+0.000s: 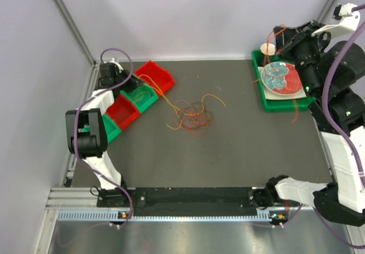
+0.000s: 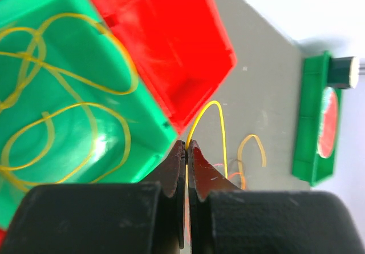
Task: Untangle the cables
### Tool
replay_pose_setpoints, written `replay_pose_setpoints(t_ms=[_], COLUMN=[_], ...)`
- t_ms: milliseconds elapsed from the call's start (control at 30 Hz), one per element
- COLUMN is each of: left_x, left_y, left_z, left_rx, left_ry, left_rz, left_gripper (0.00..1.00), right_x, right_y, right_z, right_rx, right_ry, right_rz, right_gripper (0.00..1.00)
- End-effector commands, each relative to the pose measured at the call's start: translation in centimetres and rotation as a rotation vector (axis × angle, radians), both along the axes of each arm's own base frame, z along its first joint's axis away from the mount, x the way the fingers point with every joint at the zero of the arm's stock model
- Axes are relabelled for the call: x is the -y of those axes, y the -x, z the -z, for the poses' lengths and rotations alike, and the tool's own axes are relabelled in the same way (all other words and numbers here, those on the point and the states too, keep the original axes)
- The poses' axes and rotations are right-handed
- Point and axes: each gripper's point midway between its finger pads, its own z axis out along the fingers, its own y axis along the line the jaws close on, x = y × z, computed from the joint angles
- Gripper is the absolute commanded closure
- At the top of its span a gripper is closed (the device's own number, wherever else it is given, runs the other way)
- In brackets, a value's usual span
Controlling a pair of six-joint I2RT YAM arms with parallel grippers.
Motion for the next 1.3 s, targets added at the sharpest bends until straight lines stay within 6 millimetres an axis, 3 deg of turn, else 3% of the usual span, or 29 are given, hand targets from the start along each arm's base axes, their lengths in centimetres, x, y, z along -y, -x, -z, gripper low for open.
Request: replay_pose_setpoints(t_ms=[0,33,67,100,133,167,200,233,367,467,533,667,800,833,900,933,1067,1167,1267], left_x=[2.6,3.2,3.5,3.7,4.5,4.9,5.0,6.4,7.1,7.2,7.2,6.9,6.8,6.9,6.8,6.8,6.6,6.5,6.6], left_y=[-1.0,-0.9,-0.2,0.2,0.6,1.4,1.8,2.6,4.8,5.9,6.3,6.2,5.9,5.8,5.7,5.6,5.6,5.5,5.6], left_z=[-7.9,-9.6,-11.0,-12.0,-13.0,-14.0,-14.2,-14.6,-16.3,-16.8,-16.8,-16.3,-15.5,-15.4,-15.2,-15.1,-15.6,-16.0,-15.8], left_rx=[0.2,0.23,0.242,0.26,0.28,0.286,0.29,0.296,0.324,0.332,0.33,0.321,0.303,0.3,0.297,0.296,0.31,0.319,0.317], left_ry=[0.051,0.041,0.035,0.028,0.027,0.025,0.013,0.01,0.012,0.016,0.01,-0.015,-0.018,-0.018,-0.021,-0.022,-0.031,-0.034,-0.027], left_rz=[0.076,0.093,0.104,0.12,0.148,0.162,0.173,0.207,0.237,0.243,0.243,0.232,0.232,0.232,0.229,0.226,0.216,0.21,0.214], left_gripper=[1.0,1.0,1.0,1.0,1.0,1.0,1.0,1.0,1.0,1.0,1.0,1.0,1.0,1.0,1.0,1.0,1.0,1.0,1.0], right_x=[-2.3,-2.9,-3.6,-4.3,-5.4,-5.9,-6.3,-6.8,-7.2,-7.0,-7.0,-6.0,-4.4,-3.7,-2.5,-1.9,-0.1,0.6,1.1], right_y=[-3.6,-4.0,-5.0,-5.5,-6.3,-6.7,-7.1,-7.5,-8.5,-8.2,-7.8,-7.3,-6.4,-5.9,-5.3,-5.0,-3.8,-2.9,-2.5], right_z=[6.5,7.9,11.6,12.9,17.0,19.1,21.1,24.7,34.7,39.1,40.4,39.8,36.5,34.5,32.9,30.9,28.2,28.3,31.2], right_rx=[-0.164,-0.19,-0.261,-0.281,-0.363,-0.406,-0.45,-0.513,-0.71,-0.809,-0.826,-0.801,-0.728,-0.683,-0.653,-0.612,-0.565,-0.561,-0.622], right_ry=[0.075,0.082,0.103,0.087,0.112,0.112,0.1,0.116,0.162,0.202,0.209,0.19,0.179,0.166,0.19,0.181,0.21,0.223,0.248], right_rz=[-0.027,-0.044,-0.056,-0.073,-0.107,-0.115,-0.122,-0.127,-0.096,-0.086,-0.09,-0.044,0.007,0.017,0.058,0.074,0.122,0.131,0.153], right_gripper=[1.0,1.0,1.0,1.0,1.0,1.0,1.0,1.0,1.0,1.0,1.0,1.0,1.0,1.0,1.0,1.0,1.0,1.0,1.0])
